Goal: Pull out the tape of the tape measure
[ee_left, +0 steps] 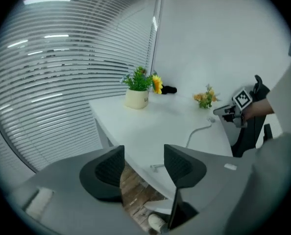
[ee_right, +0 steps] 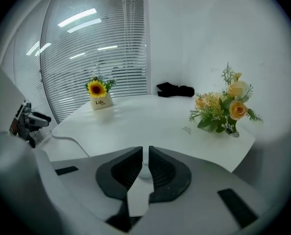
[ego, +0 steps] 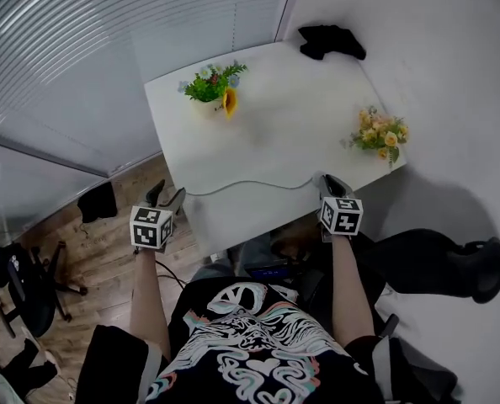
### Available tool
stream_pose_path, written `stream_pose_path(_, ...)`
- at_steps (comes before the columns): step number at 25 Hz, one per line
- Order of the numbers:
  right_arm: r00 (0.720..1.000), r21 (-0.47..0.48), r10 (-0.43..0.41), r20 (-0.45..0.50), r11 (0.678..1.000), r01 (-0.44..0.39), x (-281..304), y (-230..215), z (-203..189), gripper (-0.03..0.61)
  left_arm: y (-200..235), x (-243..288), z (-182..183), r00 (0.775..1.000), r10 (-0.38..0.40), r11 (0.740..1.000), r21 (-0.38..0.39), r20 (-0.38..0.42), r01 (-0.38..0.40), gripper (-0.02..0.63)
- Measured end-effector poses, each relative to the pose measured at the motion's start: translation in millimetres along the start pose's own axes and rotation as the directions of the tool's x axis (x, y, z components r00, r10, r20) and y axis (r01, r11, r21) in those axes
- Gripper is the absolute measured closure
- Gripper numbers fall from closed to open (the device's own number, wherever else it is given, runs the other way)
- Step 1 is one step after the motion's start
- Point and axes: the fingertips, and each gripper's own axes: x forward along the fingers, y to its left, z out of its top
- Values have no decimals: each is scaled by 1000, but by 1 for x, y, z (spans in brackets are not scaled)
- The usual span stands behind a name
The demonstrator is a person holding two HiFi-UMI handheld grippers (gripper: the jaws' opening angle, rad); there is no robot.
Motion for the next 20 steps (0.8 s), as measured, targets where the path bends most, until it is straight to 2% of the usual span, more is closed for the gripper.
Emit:
stream_pose_path(3,998,19,-26,52,999,25,-17,4,13,544,-9,-7,23,994,-41,996,-77,99,49,364)
stream_pose_path(5,994,37,-48,94,998,45,-30,8,24,565,-17,-14,41,984,-67,992,-91,164,83,379)
stream_pose_path(9,978,60,-70,196,996,60,-59,23,49,578,-28,-24,73,954,-105,984,-111,279,141,409)
stream_pose_path(13,955,80,-54,292,996,32,-87,52,65,578,-41,-38,103,914,-157,965,-137,373,222,453)
stream_pose_path(16,938,76,-43,343,997,18,-109,74,76,577,-55,-51,123,890,-192,959,-115,414,260,471)
stream_pose_path(20,918,27,-31,395,999,22,-135,101,94,577,-66,-68,148,883,-184,976,-29,432,218,474)
